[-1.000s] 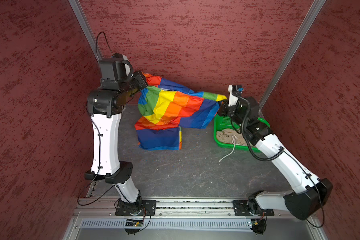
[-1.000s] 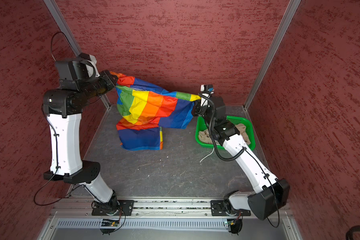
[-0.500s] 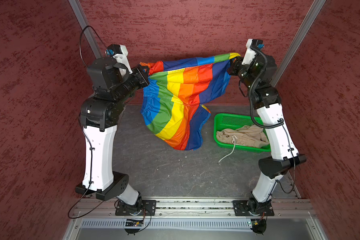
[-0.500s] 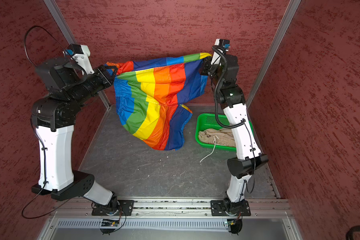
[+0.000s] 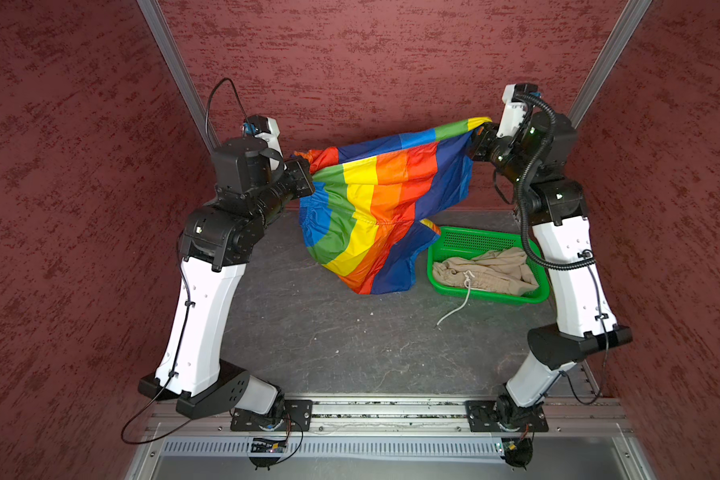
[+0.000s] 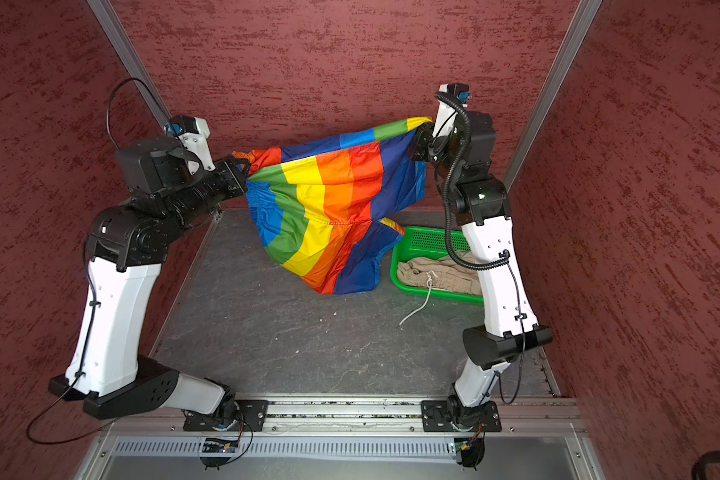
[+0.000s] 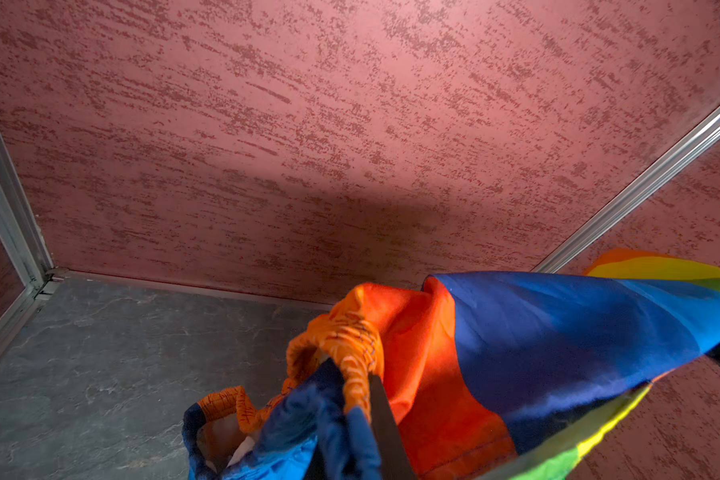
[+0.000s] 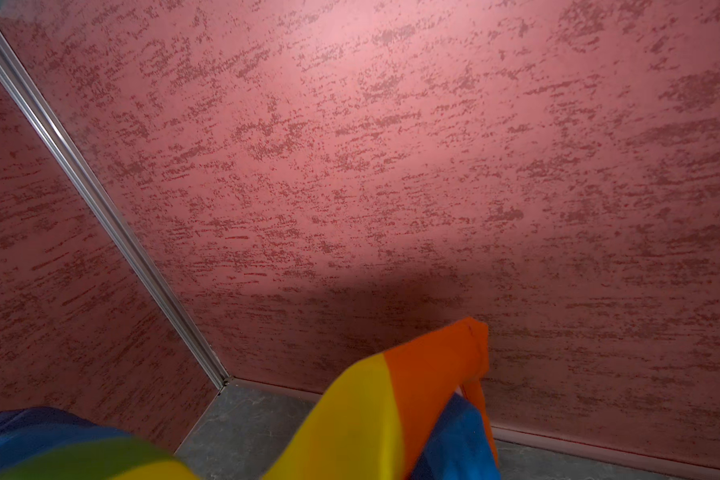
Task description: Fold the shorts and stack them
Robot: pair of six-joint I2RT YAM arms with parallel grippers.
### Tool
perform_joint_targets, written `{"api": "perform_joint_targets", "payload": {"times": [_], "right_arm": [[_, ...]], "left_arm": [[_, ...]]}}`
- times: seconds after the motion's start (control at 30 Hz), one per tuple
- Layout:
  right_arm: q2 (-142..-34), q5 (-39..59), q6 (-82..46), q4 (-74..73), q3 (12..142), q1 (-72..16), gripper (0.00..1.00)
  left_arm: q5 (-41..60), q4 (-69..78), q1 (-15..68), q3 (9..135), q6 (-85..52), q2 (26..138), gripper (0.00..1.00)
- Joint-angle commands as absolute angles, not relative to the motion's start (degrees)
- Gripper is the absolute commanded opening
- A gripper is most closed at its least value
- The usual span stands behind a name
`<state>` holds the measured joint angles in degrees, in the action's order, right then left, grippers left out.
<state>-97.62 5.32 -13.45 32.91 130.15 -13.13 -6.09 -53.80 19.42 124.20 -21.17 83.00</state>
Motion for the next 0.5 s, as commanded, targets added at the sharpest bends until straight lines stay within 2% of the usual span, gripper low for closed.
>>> {"api": "perform_joint_targets", "payload": {"times": [0.0, 0.13, 0.23, 0.37, 0.47], "right_arm": [[-98.6, 5.6, -13.6, 32.1, 124.5, -12.7, 0.00], [-105.4, 8.0, -15.5, 30.2, 124.0, -12.7, 0.00], [-114.3, 9.2, -16.0, 32.3, 133.9, -12.7, 0.00], [-128.1, 9.6, -16.6, 35.1, 157.1, -12.6, 0.00], [-129.6, 8.1, -18.9, 27.7, 161.1, -12.2, 0.00]], "left_arm": [[-7.6, -48.5, 16.7, 120.2, -21.7, 82.0, 0.00], [-5.0, -44.6, 12.7, 115.9, -22.3, 85.4, 0.00], [0.4, -44.2, 8.6, 118.5, -23.6, 90.6, 0.00], [9.0, -42.5, 4.3, 127.7, -24.7, 98.8, 0.00], [15.8, -44.8, 3.2, 143.2, -24.5, 106.6, 0.00]]}}
